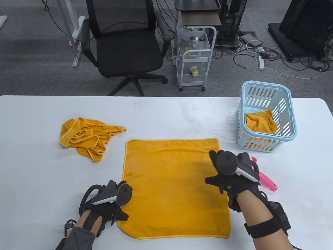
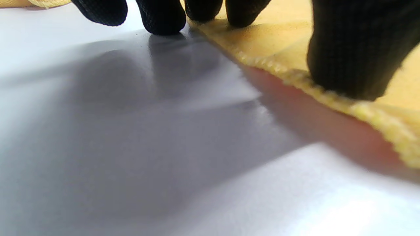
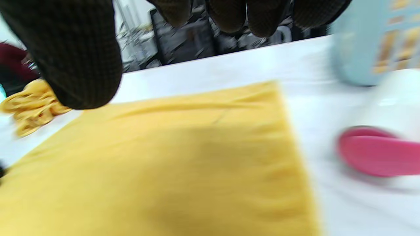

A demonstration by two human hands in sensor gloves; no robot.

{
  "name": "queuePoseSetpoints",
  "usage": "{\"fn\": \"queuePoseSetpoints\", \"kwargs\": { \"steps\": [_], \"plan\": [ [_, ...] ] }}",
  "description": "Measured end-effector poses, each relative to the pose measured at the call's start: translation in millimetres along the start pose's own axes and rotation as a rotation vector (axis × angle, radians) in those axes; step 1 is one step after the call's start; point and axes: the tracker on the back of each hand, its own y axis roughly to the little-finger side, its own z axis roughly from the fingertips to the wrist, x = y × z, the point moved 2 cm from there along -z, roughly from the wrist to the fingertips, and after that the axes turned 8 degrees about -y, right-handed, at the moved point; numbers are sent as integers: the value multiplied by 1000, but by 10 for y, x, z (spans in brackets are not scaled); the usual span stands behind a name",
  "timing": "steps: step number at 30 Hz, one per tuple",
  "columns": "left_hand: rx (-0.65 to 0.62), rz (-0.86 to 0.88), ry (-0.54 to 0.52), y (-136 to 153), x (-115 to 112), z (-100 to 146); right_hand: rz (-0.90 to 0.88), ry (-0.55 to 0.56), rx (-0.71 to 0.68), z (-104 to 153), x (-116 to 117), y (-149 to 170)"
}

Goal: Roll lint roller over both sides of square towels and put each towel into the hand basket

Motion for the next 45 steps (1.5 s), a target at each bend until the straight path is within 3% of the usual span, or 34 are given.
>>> {"fn": "queuePoseSetpoints", "kwargs": {
  "steps": [3, 8, 15, 17, 20, 26, 29, 31, 35, 36, 37, 39, 41, 45],
  "plan": [
    [-4, 9, -8, 20, 13, 5, 75, -48, -32, -203, 100, -328],
    [-4, 41, -22, 57, 36, 17, 157, -197, -30, -595, 491, -679],
    [-16, 60, -34, 74, 50, 28, 212, -306, 38, -869, 874, -715],
    [-18, 65, -38, 76, 55, 31, 246, -303, 52, -877, 868, -703],
    [-20, 68, -40, 80, 52, 28, 269, -195, 70, -885, 775, -687],
    [-24, 65, -45, 75, 55, 27, 237, -189, 93, -880, 725, -555],
    [-26, 60, -43, 69, 51, 26, 150, -144, 128, -816, 490, -374],
    [-27, 61, -45, 66, 53, 26, 56, -62, 156, -721, 198, -213],
    [-29, 66, -50, 66, 51, 24, -107, 180, 247, -362, -660, 169],
    [-29, 66, -51, 66, 50, 24, -126, 208, 260, -309, -767, 214],
    [-29, 66, -50, 64, 50, 24, -166, 302, 304, -158, -1046, 329],
    [-29, 65, -50, 63, 50, 25, -223, 446, 367, 50, -1386, 487],
    [-30, 66, -51, 61, 51, 26, -330, 685, 469, 344, -1731, 687],
    [-32, 67, -52, 61, 51, 25, -513, 935, 574, 714, -2090, 967]
  ]
}}
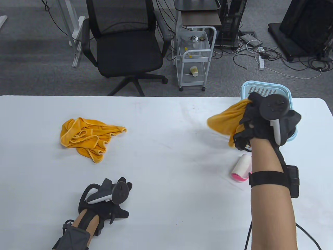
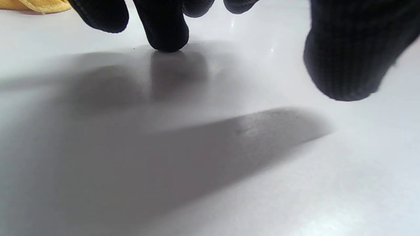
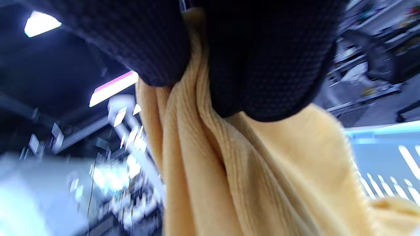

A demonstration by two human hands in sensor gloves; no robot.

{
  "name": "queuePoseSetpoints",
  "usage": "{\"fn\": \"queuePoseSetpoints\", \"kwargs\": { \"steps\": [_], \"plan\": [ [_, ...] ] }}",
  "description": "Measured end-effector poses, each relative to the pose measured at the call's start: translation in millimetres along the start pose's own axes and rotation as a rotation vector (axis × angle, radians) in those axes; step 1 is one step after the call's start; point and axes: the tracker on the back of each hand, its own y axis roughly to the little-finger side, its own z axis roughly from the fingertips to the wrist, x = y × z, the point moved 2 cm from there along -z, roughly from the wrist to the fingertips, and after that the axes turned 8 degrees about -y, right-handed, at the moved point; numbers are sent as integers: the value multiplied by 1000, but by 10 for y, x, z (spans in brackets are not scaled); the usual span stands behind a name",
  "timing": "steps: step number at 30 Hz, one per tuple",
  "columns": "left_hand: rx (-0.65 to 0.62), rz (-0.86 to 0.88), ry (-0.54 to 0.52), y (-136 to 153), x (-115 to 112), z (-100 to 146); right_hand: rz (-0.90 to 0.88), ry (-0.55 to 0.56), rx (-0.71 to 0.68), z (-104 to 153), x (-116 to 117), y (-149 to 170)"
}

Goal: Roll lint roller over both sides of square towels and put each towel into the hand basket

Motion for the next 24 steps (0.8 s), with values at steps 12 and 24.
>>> {"fn": "queuePoseSetpoints", "kwargs": {
  "steps": [12, 24],
  "plan": [
    [-7, 6, 8, -9, -3, -2, -300, -363, 115, -503, 619, 908],
    [-4, -3, 10, -21, 0, -6, 63, -430, -103, -109, 725, 569]
  ]
}}
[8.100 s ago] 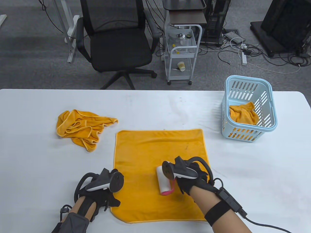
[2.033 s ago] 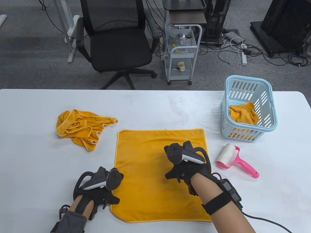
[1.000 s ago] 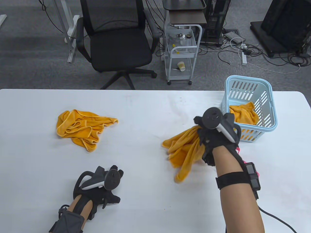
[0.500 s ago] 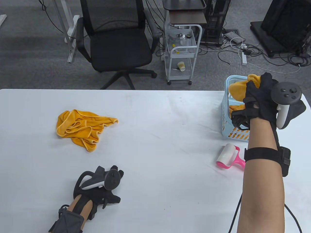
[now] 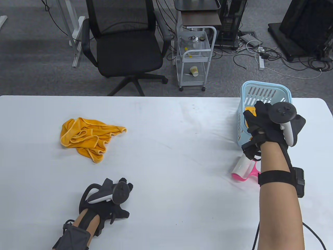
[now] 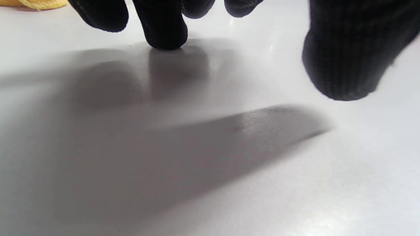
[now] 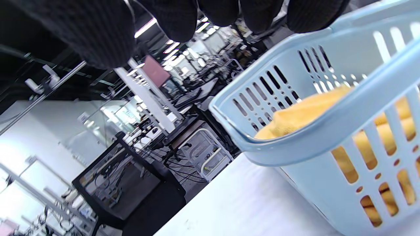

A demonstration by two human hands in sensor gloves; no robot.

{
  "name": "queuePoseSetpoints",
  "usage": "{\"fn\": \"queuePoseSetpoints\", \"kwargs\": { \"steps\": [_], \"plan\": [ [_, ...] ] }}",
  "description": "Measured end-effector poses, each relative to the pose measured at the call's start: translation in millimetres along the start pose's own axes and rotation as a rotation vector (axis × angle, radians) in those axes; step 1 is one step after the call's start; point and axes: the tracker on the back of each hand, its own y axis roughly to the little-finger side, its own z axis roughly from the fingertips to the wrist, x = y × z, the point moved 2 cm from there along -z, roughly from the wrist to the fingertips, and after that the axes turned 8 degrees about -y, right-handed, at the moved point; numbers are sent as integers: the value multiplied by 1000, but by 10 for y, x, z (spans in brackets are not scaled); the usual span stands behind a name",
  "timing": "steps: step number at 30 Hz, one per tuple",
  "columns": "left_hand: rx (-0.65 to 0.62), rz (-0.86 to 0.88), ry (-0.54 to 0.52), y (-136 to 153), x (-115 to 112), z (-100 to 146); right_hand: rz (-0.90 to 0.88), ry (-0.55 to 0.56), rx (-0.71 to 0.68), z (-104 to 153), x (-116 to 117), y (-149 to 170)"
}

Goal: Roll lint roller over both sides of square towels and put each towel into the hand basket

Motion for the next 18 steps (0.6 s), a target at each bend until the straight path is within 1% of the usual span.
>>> {"fn": "queuePoseSetpoints", "kwargs": {
  "steps": [2, 4, 5, 7, 8, 10, 11, 12, 16, 18],
  "plan": [
    [2, -5, 0, -2, -1, -1, 79, 27, -35, 131, 36, -140],
    [4, -9, 0, -4, 0, -1, 191, 37, -96, 303, 121, -297],
    [5, -10, 0, -4, 0, -2, 238, 42, -118, 399, 182, -358],
    [7, -12, -1, -7, 1, -2, 274, 51, -158, 527, 291, -401],
    [7, -14, -1, -9, 1, -2, 317, 49, -183, 644, 400, -420],
    [8, -17, -1, -12, 0, -2, 343, 57, -210, 767, 531, -412],
    [9, -20, -2, -14, 0, -3, 372, 60, -235, 871, 657, -391],
    [10, -22, -1, -15, 1, -3, 379, 55, -242, 902, 702, -381],
    [16, -26, -2, -16, 3, -2, 405, 26, -289, 1144, 1055, -239],
    [19, -25, -3, -14, 5, -1, 420, 23, -307, 1211, 1161, -188]
  ]
}}
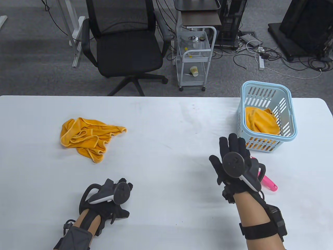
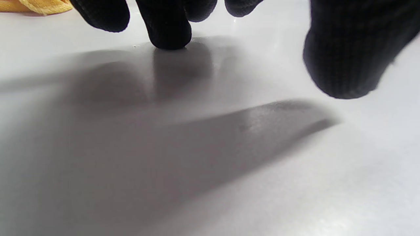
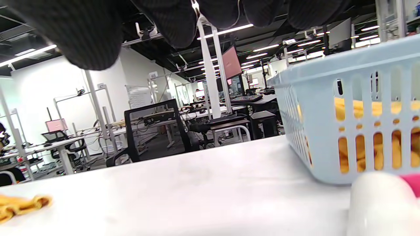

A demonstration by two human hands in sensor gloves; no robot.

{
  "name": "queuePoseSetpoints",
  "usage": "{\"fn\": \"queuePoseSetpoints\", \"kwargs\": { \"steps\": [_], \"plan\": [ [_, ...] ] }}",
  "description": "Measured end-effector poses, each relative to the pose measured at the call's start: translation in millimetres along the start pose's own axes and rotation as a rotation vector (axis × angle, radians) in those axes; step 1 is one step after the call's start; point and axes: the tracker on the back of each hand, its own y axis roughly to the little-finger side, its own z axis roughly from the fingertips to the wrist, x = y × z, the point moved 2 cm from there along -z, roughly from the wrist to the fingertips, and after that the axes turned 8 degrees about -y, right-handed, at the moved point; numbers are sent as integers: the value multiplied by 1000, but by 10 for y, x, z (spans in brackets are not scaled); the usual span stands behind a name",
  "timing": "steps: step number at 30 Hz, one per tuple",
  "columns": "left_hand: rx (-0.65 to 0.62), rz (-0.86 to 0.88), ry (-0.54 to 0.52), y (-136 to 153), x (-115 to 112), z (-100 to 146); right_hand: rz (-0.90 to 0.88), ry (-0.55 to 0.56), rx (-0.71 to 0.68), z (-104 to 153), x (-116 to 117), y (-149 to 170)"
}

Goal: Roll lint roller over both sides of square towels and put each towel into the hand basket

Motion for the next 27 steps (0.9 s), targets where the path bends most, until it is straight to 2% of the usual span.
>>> {"fn": "queuePoseSetpoints", "kwargs": {
  "steps": [4, 12, 22, 27],
  "plan": [
    [8, 5, -3, 4, 2, -1, 33, 9, -20, 101, 238, 14],
    [38, 21, -20, 50, 23, -7, 43, -18, -24, 84, 526, 104],
    [64, 11, -76, 27, 63, -37, 45, -31, -32, 97, 566, 147],
    [154, 81, -172, 248, 261, 2, 30, -30, -36, 114, 573, 152]
  ]
}}
